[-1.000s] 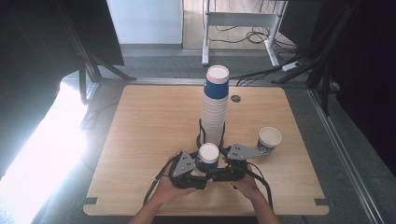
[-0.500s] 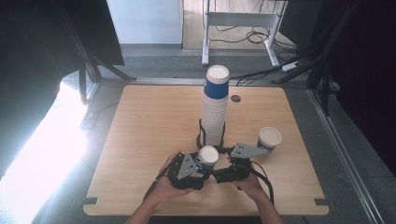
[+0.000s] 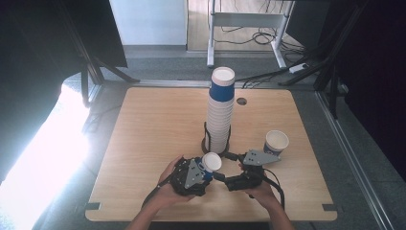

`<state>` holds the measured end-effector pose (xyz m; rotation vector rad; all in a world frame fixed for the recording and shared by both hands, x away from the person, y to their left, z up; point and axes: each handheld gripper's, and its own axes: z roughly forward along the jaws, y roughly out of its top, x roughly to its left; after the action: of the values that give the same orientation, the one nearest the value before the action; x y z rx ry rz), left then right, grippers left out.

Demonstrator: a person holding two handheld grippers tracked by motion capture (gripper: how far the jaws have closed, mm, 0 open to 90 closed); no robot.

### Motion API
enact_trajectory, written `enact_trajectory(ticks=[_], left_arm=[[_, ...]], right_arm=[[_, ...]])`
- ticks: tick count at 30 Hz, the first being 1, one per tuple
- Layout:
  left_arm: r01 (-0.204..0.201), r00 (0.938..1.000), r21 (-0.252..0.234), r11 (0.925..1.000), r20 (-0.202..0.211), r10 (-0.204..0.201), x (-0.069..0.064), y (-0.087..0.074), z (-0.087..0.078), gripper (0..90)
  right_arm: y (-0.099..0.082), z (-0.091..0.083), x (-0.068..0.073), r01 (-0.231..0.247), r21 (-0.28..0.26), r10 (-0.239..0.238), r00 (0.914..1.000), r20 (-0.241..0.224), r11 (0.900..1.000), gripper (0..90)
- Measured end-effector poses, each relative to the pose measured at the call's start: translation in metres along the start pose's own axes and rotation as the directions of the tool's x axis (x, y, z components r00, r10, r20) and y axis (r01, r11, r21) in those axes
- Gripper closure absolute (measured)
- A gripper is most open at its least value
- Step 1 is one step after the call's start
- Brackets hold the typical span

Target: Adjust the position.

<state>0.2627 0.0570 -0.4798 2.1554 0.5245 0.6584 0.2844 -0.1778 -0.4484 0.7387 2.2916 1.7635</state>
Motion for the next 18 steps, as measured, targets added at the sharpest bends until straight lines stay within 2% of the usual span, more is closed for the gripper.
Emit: enact_trajectory(ticks=[8,15,18], left_arm=[[-0.083,0.9962,0.035,0.996,-0.025,0.084,-0.008,0.001,0.003,20.6],[-0.125,0.9916,0.04,0.9914,-0.031,0.126,-0.016,0.002,0.004,20.6],[-0.171,0.9827,0.047,0.9842,-0.064,0.174,-0.021,0.003,0.005,20.6]], right_arm=[[-0.004,0.007,0.0,0.001,0.047,0.0,0.9998,-0.02,0.9989,14.1],[-0.007,0.013,-0.002,-0.013,0.076,0.015,0.9997,-0.022,0.997,14.0],[-0.008,0.016,-0.003,-0.017,0.094,0.02,0.9993,-0.031,0.9955,13.8]])
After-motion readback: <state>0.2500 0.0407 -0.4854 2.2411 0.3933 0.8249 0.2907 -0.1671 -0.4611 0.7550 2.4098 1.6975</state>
